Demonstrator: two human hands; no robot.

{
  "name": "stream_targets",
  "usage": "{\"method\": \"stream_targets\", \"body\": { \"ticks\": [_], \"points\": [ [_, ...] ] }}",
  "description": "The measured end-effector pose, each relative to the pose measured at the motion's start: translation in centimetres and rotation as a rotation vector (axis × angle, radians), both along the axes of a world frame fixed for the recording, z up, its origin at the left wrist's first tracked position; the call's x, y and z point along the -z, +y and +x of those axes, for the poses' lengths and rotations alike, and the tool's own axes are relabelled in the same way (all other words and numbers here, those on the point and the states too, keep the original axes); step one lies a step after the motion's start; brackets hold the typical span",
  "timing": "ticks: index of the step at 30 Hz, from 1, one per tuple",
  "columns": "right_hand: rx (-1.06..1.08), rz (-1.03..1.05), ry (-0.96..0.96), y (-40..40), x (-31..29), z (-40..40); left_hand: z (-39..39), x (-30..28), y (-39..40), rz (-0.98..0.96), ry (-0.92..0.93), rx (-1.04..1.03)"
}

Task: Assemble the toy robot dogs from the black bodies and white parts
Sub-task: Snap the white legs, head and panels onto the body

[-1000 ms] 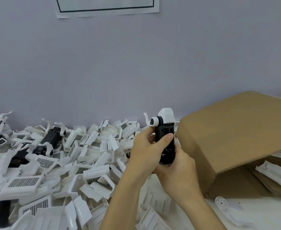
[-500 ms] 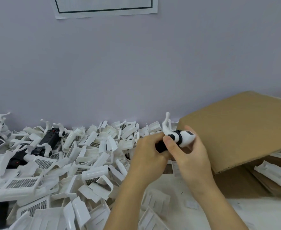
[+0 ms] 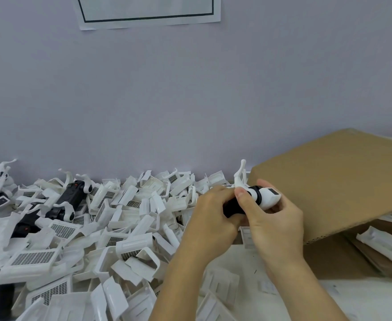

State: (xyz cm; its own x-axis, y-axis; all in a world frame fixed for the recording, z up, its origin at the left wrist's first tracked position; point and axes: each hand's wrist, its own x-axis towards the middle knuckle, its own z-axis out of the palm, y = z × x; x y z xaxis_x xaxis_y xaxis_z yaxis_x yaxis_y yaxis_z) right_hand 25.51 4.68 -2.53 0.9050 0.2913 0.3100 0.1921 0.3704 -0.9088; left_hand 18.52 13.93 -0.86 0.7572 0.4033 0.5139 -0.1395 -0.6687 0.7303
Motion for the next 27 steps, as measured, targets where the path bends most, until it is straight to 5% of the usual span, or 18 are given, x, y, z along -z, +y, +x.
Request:
{"method": "stream_targets", "body": {
  "ticks": [5,10,13,15,17,27],
  "points": [
    [-0.048,0.034,0.012,0.0,-0.6,-0.4,0.3,0.1,-0.2,-0.064,-0.017,-0.017],
    [-0.147,-0.03,-0.008,0.0,-0.4,-0.9,0.6,-0.4,0.1,-0.154,-0.145,-0.245],
    [-0.101,-0.043,0.056,0.0,-0.1,-0.6,0.2,-0.8,0.5,-0.658,-0.214,-0.381],
    [-0.071,-0.073,0.109,0.0,-0.1,-0.4,-0.3,-1.3,1.1,-1.16,-0.325,-0.228],
    [-0.06,-0.082,0.17,0.1,-0.1,-0.2,-0.8,-1.7,1.5,-1.419,-0.408,-0.082],
    [-0.456,-0.384,0.151,1.0,1.1,-1.0,-0.8,-1.9,0.8,-1.407,-0.406,0.079]
  ]
}}
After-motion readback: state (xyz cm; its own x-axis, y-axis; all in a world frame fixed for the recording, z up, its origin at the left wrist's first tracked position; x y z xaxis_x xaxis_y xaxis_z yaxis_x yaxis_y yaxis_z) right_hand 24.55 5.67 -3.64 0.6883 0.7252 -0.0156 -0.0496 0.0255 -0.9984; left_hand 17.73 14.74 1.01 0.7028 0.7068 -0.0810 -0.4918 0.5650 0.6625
